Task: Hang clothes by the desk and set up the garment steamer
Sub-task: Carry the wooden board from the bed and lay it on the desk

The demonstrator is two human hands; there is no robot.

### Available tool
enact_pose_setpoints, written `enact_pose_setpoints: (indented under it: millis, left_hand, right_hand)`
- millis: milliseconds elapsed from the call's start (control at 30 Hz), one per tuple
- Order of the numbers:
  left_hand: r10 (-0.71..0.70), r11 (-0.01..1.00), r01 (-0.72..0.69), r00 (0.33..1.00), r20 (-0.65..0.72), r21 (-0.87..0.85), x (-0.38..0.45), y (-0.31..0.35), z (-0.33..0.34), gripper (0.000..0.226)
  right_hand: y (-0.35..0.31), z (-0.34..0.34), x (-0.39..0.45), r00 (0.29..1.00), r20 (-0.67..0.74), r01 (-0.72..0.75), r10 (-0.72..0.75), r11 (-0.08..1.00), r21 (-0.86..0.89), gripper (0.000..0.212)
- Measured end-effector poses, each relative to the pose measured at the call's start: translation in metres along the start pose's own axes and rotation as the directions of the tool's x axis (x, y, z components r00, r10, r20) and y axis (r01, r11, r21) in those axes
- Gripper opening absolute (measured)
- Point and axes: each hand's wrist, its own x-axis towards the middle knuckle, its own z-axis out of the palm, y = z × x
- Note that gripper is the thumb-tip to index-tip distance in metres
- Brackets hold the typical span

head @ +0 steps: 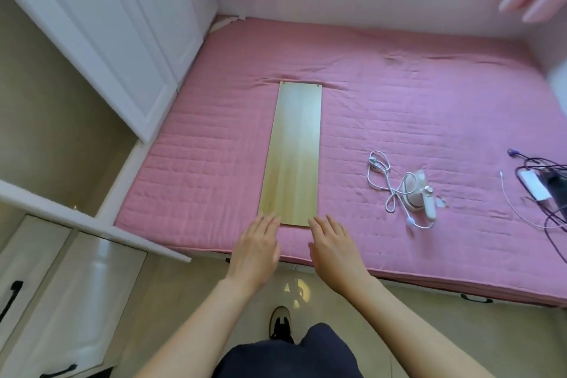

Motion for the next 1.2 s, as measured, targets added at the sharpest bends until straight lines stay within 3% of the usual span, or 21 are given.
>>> enact_pose_setpoints:
  millis: [333, 600, 867, 1000, 1100, 1200]
  left_hand:
    - [-0.118, 0.993, 0.118, 0.991, 0.062, 0.003, 0.102, 0.003, 0.016, 0.047]
    - [-0.323, 0.944, 0.329, 0.936, 0.141, -0.026, 0.162, 0.005, 0.055, 0.047]
    - [-0.486, 0.851, 0.517, 0.842, 0.234, -0.093, 0.207, -0.023, 0.125, 0.046]
    - [-0.564, 0.781, 0.615, 0.770, 0.298, -0.113, 0.233, -0.063, 0.175, 0.045]
    - [-0.625, 0.725, 0.681, 0.715, 0.312, -0.107, 0.255, -0.098, 0.212, 0.045]
    - [-0.628, 0.728, 0.681, 0.709, 0.321, -0.082, 0.272, -0.127, 0.249, 0.045]
  right_hand:
    - [0.071, -0.008, 0.097, 0.998, 0.059, 0.001, -0.001, 1.000, -0.007, 0.047]
    - [0.137, 0.011, 0.168, 0.984, 0.176, 0.038, -0.035, 0.999, -0.014, 0.040]
    - [0.192, 0.091, 0.227, 0.972, 0.234, -0.035, 0.036, 0.999, -0.008, 0.042]
    - [0.203, 0.146, 0.250, 0.935, 0.351, -0.074, 0.056, 0.996, 0.040, 0.026]
    - [0.204, 0.187, 0.266, 0.899, 0.436, -0.083, 0.043, 0.994, 0.073, 0.029]
    - [0.201, 0.222, 0.292, 0.861, 0.506, -0.156, 0.059, 0.976, 0.153, 0.033]
